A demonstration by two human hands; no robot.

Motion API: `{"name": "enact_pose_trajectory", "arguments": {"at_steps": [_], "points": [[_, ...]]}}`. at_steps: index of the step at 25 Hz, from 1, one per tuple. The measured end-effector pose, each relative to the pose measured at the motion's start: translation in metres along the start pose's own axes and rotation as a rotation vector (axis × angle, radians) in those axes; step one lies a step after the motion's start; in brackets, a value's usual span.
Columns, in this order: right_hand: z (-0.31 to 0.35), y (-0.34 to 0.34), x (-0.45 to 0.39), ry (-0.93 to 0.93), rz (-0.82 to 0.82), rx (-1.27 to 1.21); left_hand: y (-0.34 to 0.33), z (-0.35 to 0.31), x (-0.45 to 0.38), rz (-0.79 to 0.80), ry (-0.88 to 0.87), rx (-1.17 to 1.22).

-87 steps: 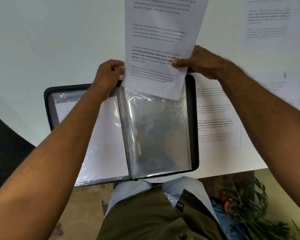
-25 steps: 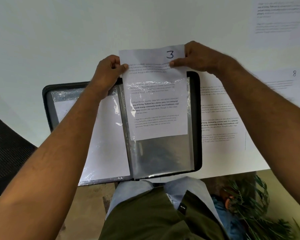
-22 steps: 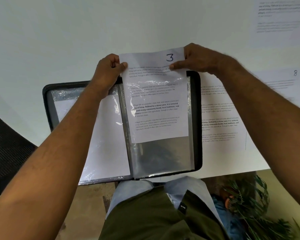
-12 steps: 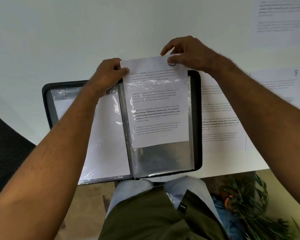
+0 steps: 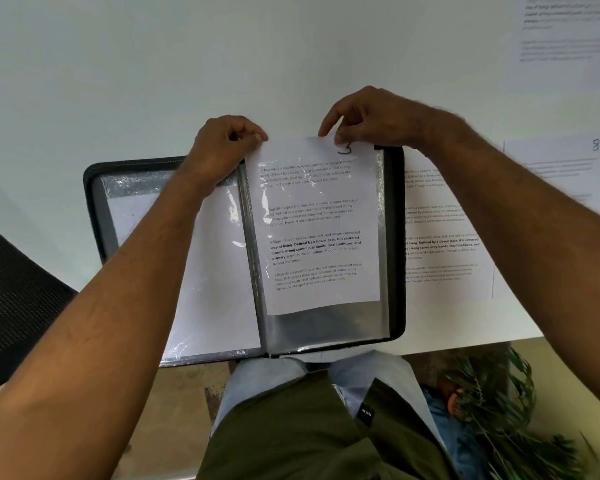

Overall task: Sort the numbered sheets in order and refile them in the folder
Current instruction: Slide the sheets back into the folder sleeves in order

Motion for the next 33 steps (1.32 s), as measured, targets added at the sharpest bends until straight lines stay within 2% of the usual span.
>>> {"name": "enact_pose_trajectory", "arguments": {"at_steps": [5, 13, 22, 26, 28, 30, 33], "points": [[0.004, -0.014, 0.001, 0.007, 0.121, 0.049, -0.007, -0.007, 0.001, 0.069, -0.012, -0.104], [0.009, -0.034, 0.005, -0.022, 0.169, 0.186, -0.008, -0.002, -0.006, 0.152, -0.080, -0.209], [0.006, -0.047, 0.005, -0.025, 0.099, 0.277, -0.008, 0.009, -0.011, 0.132, -0.047, -0.219], [0.005, -0.050, 0.005, -0.045, 0.067, 0.350, -0.010, 0.005, -0.006, 0.087, -0.037, -0.328], [0.008, -0.051, 0.011, -0.044, 0.008, 0.396, -0.013, -0.001, 0.000, 0.086, -0.040, -0.426], [0.013, -0.051, 0.023, -0.028, -0.146, 0.432, -0.016, -0.003, 0.007, 0.085, -0.042, -0.520], [0.016, -0.056, 0.048, 0.007, -0.411, 0.251, -0.022, -0.006, 0.020, 0.058, -0.057, -0.638]]}}
Point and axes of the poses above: each hand's wrist, its own x-axis away from the middle knuckle, its own y-axis out of the back of the hand, z = x × y, the point moved 5 cm from there along -x, towards the middle knuckle, and after that the axes turned 4 degrees about x, right-handed, at the moved point
